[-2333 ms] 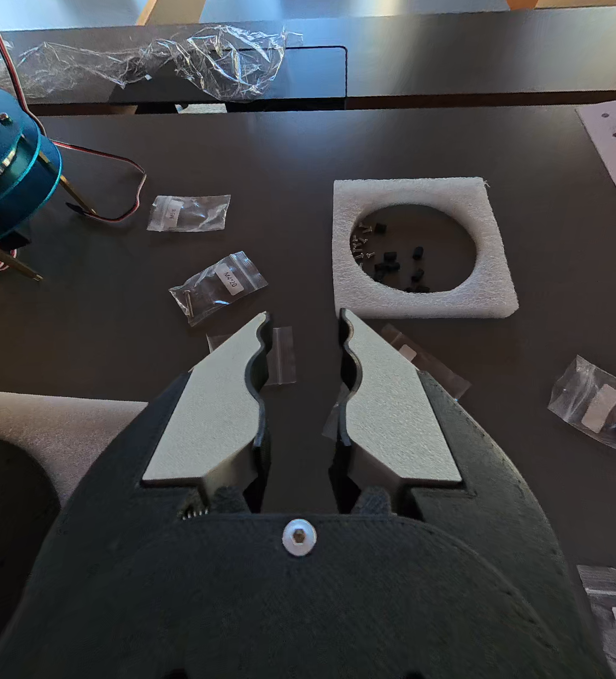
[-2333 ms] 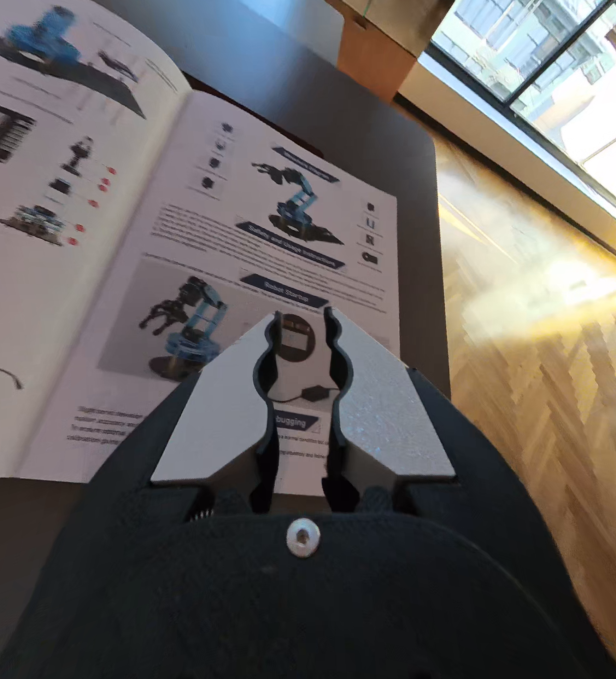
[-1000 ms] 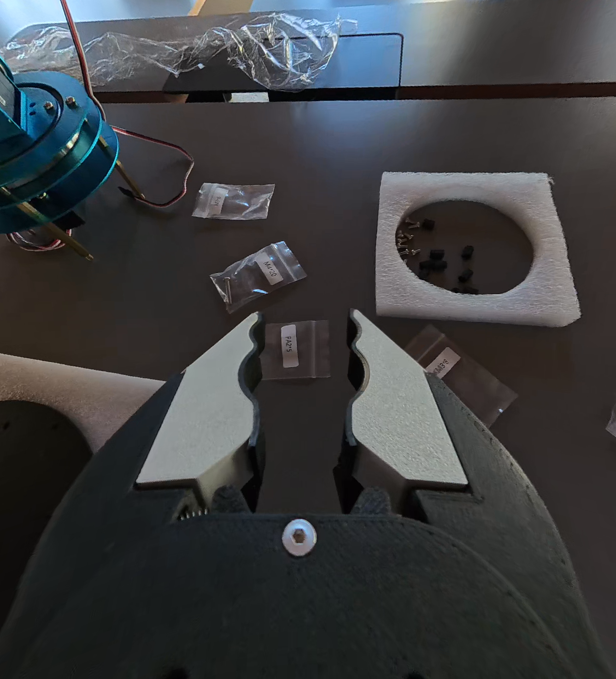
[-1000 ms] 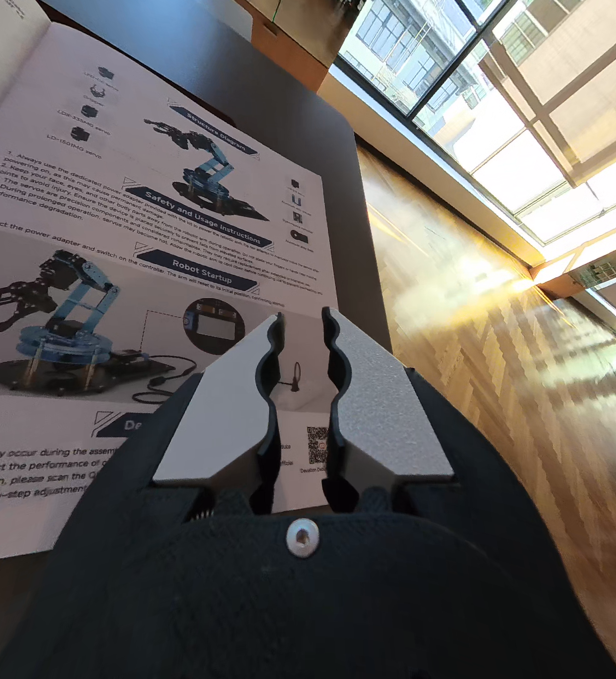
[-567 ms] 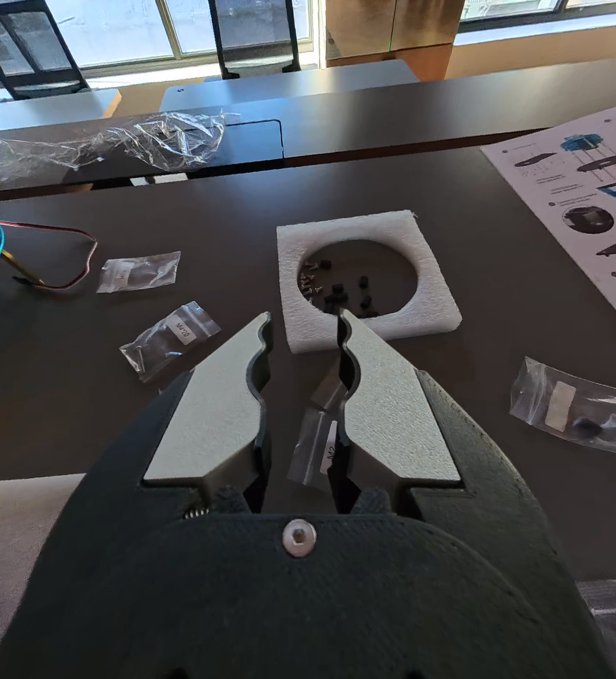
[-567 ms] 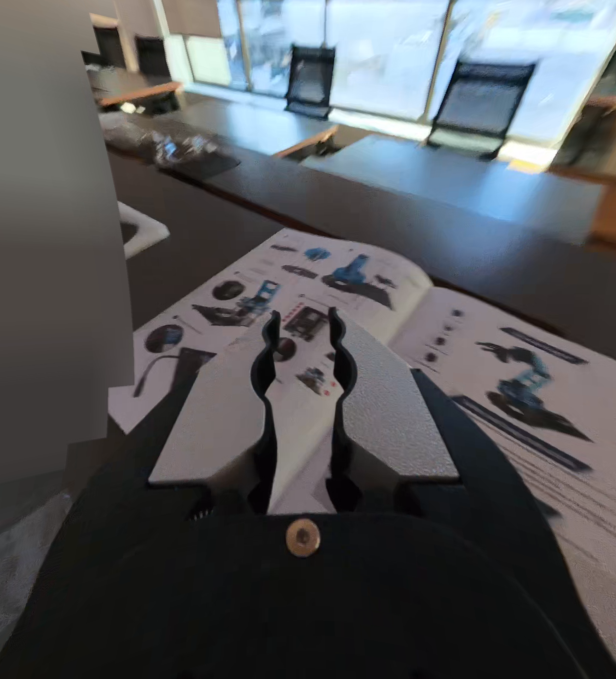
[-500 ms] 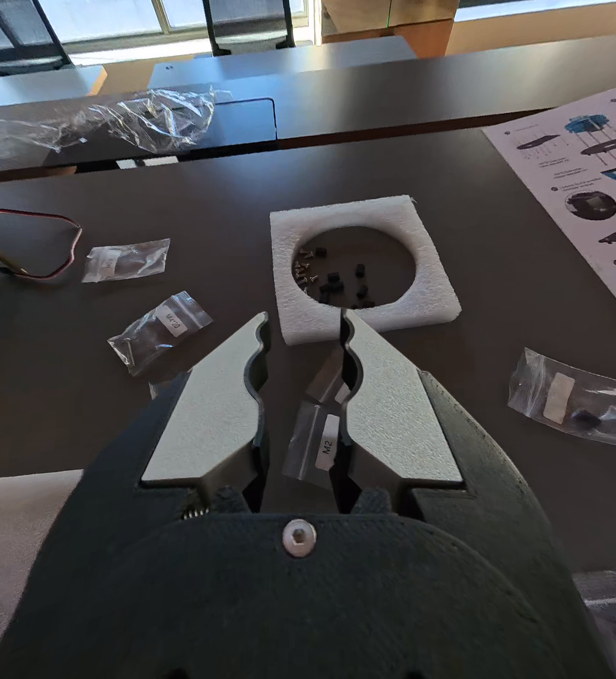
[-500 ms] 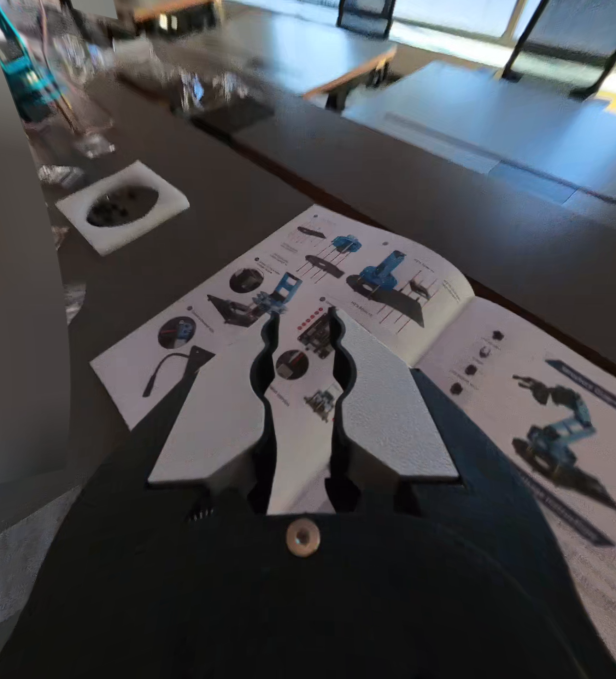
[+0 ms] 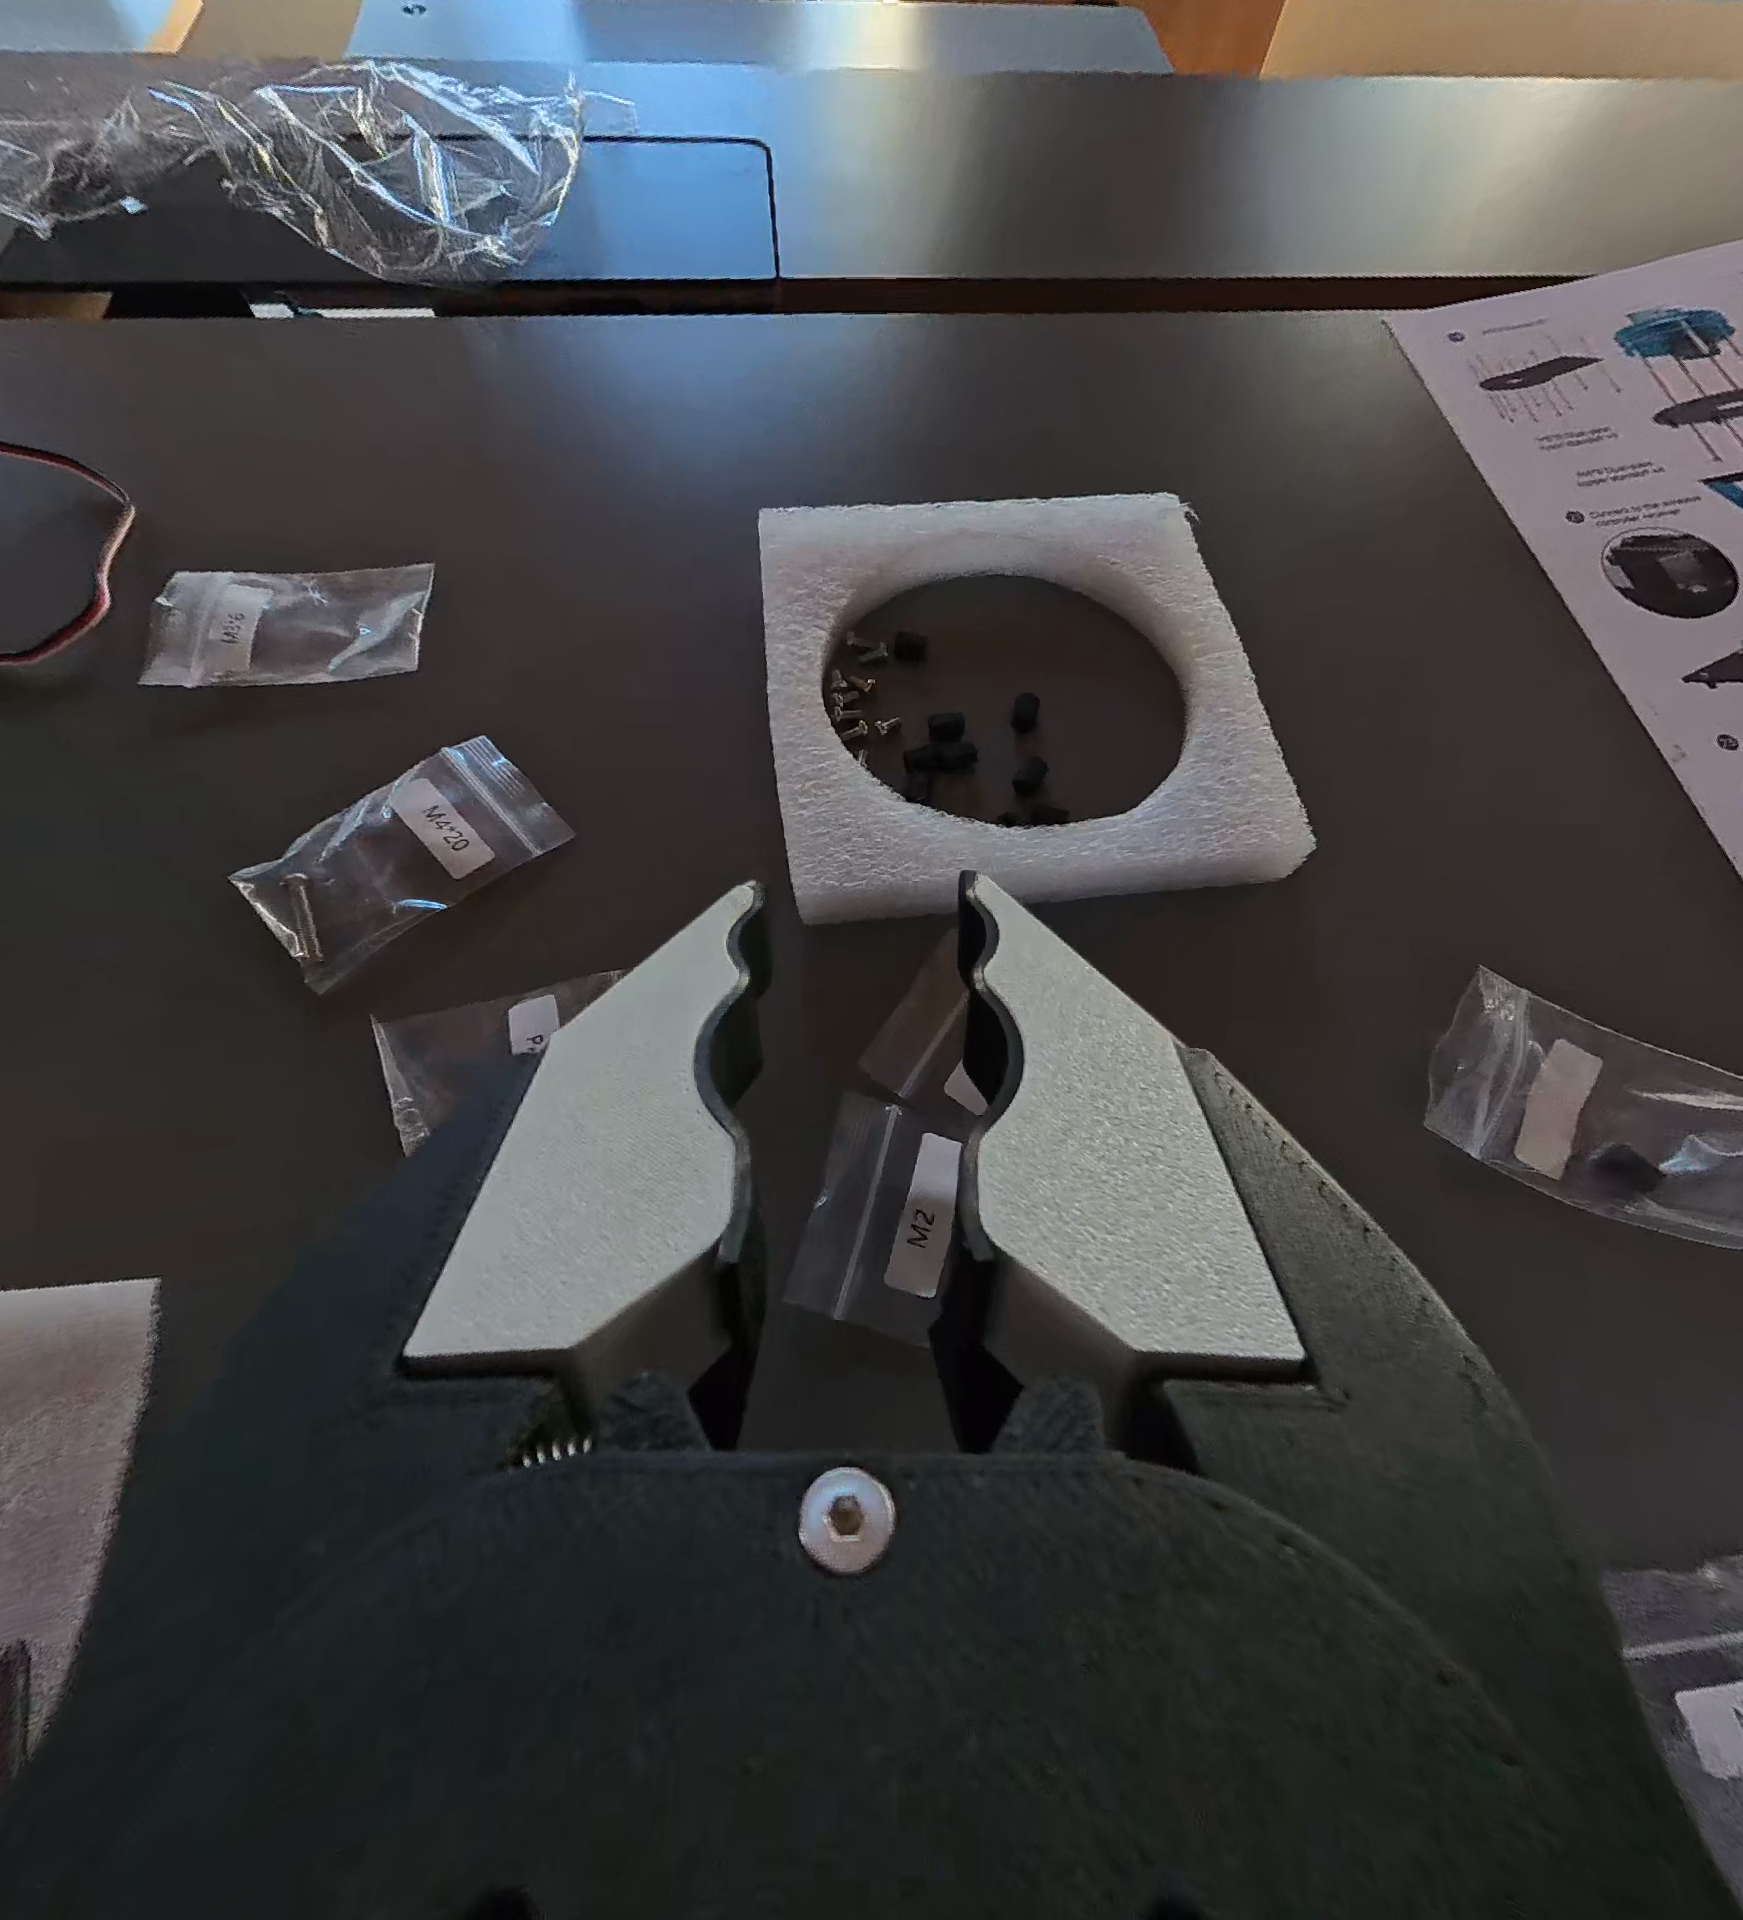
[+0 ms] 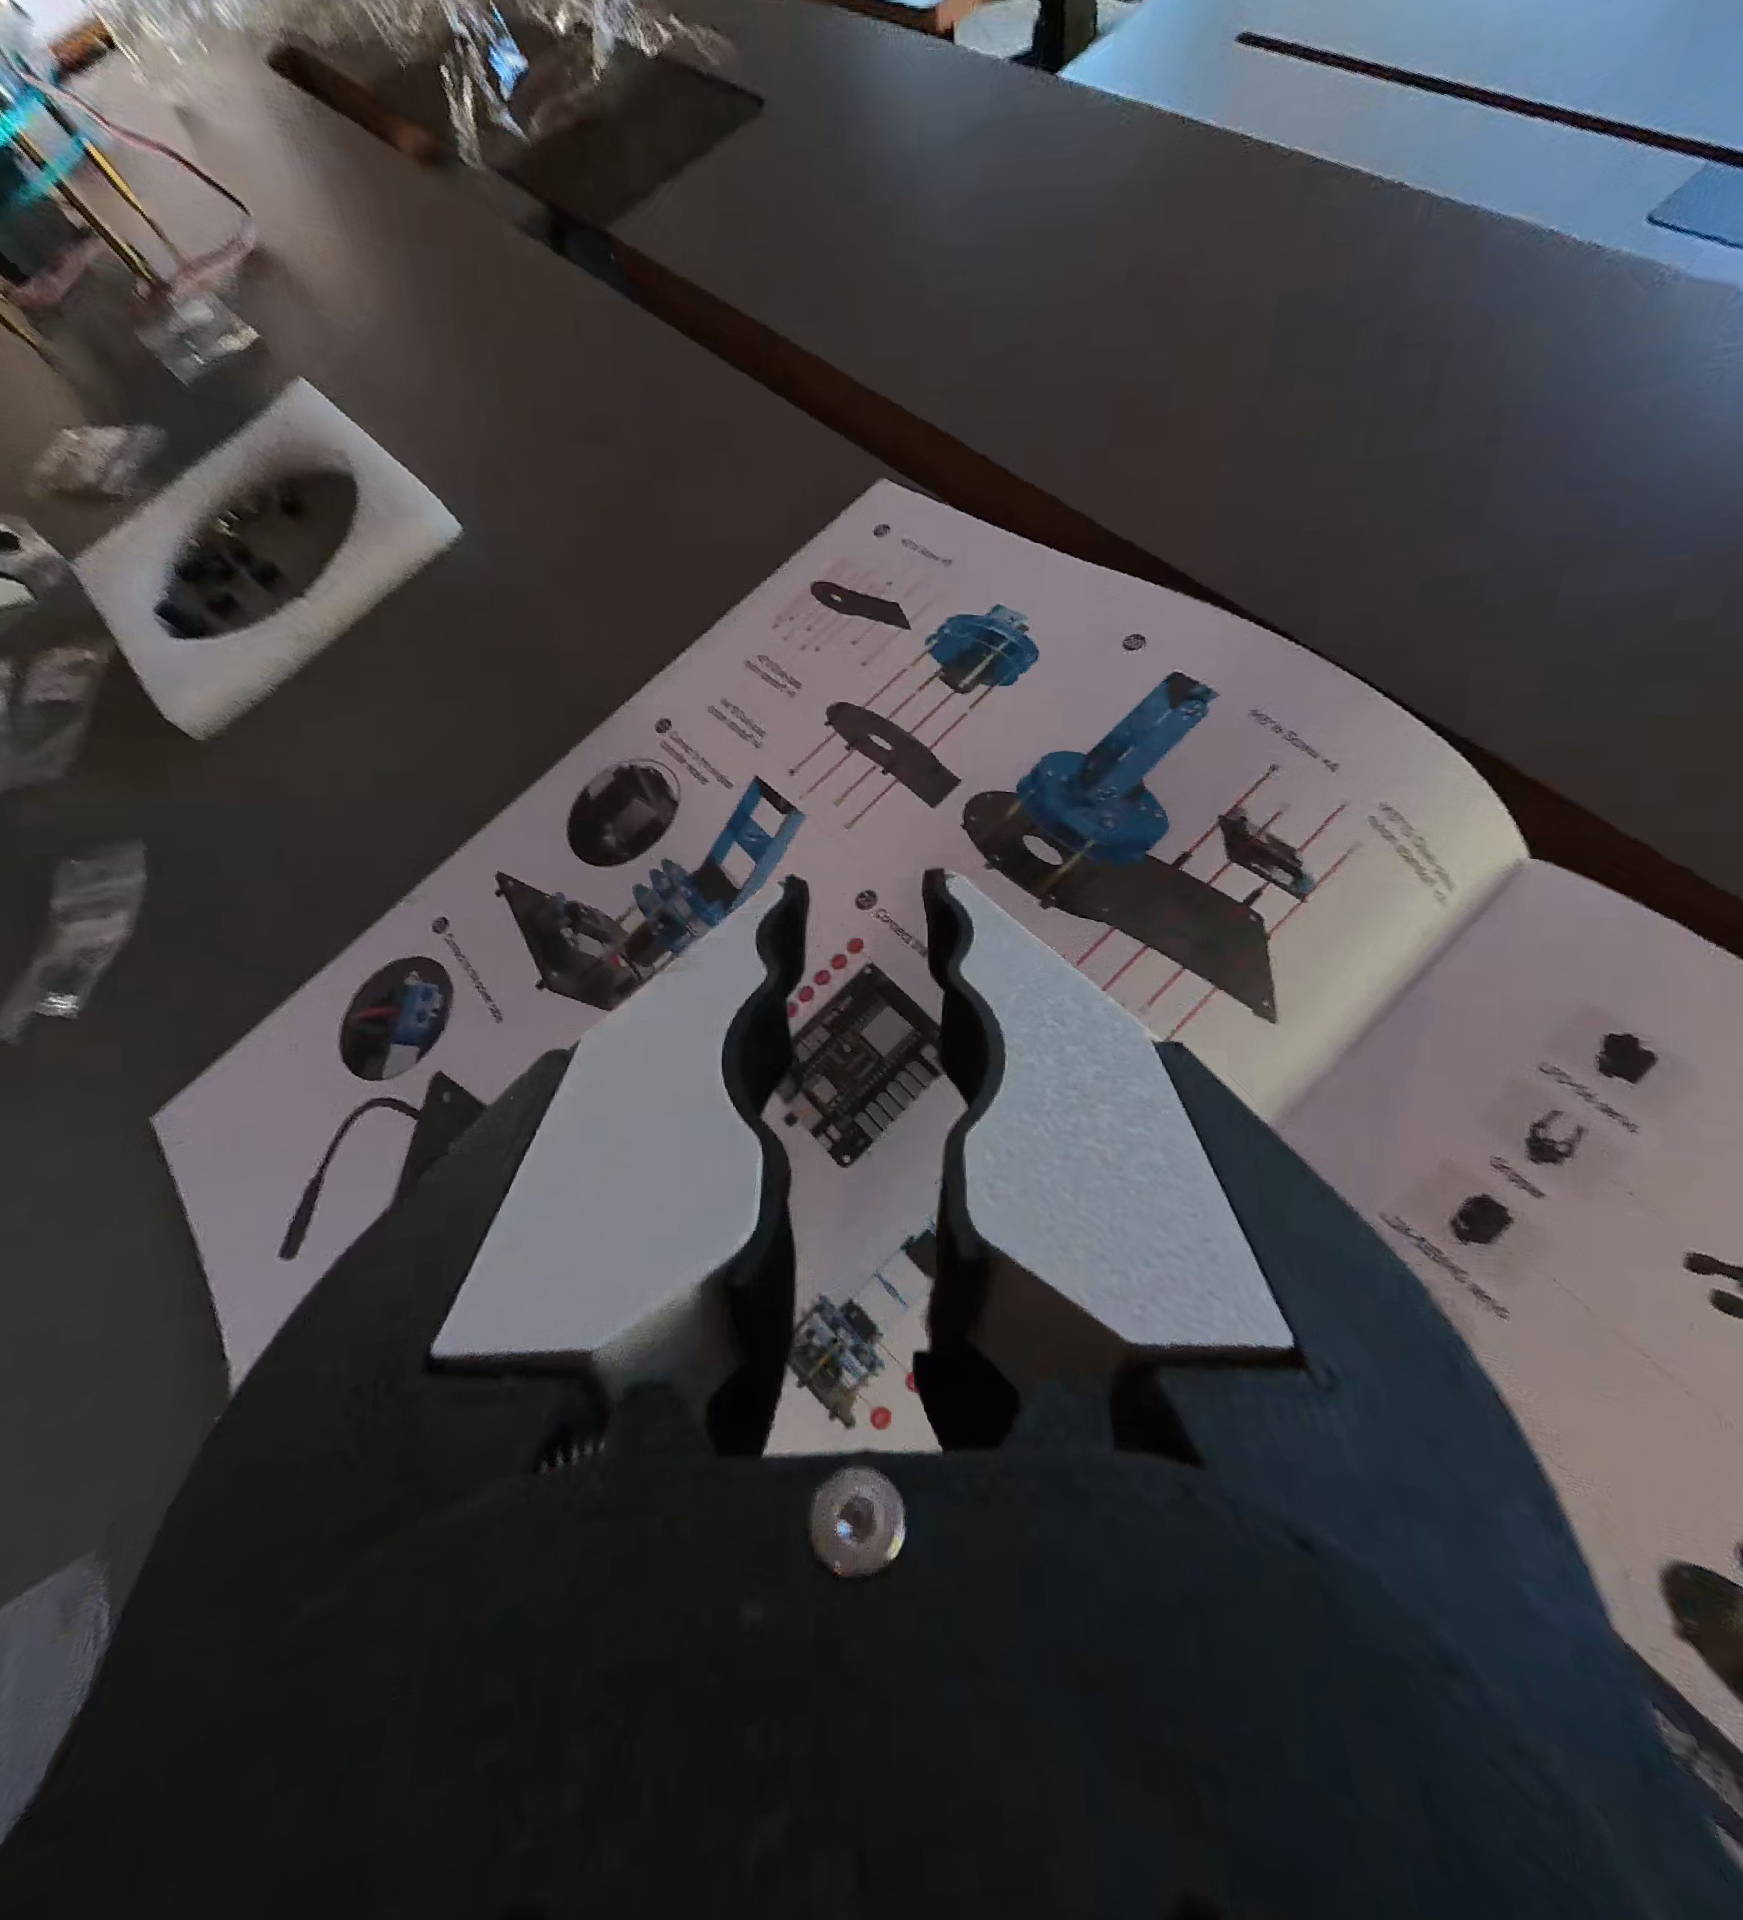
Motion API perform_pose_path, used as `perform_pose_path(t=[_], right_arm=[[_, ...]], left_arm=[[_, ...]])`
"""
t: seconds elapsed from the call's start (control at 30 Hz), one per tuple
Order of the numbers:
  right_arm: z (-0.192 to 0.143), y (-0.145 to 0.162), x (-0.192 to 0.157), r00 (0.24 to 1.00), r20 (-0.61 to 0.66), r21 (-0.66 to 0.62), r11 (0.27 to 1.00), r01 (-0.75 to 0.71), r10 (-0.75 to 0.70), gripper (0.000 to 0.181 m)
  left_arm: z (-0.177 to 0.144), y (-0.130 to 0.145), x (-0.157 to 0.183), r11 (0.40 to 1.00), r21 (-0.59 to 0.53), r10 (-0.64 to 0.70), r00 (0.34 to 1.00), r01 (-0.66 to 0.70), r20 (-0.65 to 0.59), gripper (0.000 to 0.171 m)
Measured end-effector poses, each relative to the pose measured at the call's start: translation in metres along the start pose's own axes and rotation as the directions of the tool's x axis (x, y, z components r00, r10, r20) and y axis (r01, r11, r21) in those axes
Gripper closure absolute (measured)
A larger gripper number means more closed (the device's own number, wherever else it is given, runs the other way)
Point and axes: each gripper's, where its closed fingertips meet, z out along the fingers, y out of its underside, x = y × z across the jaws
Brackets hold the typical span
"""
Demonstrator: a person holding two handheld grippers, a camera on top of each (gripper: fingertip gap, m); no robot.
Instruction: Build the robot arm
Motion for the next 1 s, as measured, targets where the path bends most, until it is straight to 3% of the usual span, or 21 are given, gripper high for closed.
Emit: perform_pose_path(t=[0.23, 0.8, 1.0], right_arm=[[0.009, 0.017, 0.001, 0.996, 0.028, -0.003, 0.997, -0.081, 0.081, 0.160], [0.013, 0.029, 0.008, 0.999, -0.034, -0.036, 0.999, -0.013, 0.012, 0.166], [0.016, 0.038, 0.012, 0.992, -0.098, -0.090, 0.994, 0.065, -0.074, 0.173]], left_arm=[[-0.002, -0.004, -0.002, 0.999, 0.036, -0.021, 1.000, 0.021, -0.001, 0.141], [-0.005, -0.007, 0.003, 0.998, 0.054, -0.041, 0.999, 0.043, -0.026, 0.141], [-0.006, -0.010, 0.004, 0.997, 0.069, -0.041, 0.999, 0.043, -0.032, 0.141]])
